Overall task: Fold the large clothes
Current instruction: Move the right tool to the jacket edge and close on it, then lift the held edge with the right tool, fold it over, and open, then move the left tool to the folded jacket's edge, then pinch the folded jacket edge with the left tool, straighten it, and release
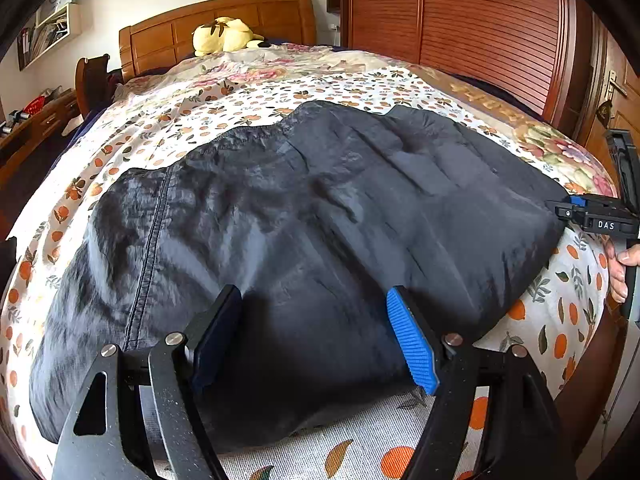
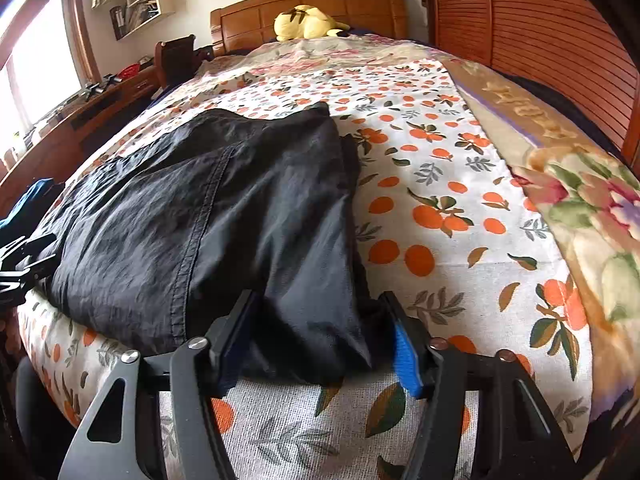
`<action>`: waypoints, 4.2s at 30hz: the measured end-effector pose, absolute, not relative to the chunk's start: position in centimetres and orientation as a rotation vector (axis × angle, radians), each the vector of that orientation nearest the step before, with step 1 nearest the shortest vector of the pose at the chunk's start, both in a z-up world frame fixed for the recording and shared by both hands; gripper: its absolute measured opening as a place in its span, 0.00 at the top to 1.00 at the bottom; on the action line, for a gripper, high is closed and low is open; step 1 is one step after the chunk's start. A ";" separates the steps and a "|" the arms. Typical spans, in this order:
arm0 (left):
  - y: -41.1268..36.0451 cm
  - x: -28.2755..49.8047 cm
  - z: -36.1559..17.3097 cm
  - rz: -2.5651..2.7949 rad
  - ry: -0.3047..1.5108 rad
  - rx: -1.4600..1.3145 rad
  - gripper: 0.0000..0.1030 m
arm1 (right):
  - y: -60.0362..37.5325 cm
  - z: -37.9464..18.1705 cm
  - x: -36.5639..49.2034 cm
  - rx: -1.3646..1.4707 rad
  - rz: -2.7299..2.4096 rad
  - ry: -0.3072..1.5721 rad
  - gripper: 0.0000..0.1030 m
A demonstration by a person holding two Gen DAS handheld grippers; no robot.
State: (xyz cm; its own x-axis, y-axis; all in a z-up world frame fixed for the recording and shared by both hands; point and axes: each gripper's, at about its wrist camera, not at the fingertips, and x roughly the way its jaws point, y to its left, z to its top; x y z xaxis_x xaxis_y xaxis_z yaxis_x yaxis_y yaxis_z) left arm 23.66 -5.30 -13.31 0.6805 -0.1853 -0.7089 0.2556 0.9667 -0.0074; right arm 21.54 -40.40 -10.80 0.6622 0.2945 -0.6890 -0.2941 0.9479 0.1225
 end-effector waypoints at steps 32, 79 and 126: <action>4.7 14.7 -4.6 -0.216 0.571 -0.039 0.27 | -21.3 6.4 18.9 -0.170 0.562 0.507 0.91; 10.2 16.2 -6.4 -0.125 0.610 -0.168 0.27 | -12.5 -5.0 21.2 -0.269 0.672 0.797 0.56; 14.9 17.7 -8.5 -0.016 0.688 -0.190 0.94 | -12.6 -4.6 17.1 -0.272 0.758 0.713 0.56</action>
State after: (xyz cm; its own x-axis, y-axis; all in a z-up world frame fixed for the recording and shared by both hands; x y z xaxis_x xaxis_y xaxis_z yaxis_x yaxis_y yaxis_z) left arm 17.71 14.92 -8.53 0.7730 -0.0772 -0.6297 -0.0482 0.9826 -0.1796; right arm 17.15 -12.59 -4.63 0.5084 0.5323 -0.6769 -0.7081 0.7057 0.0231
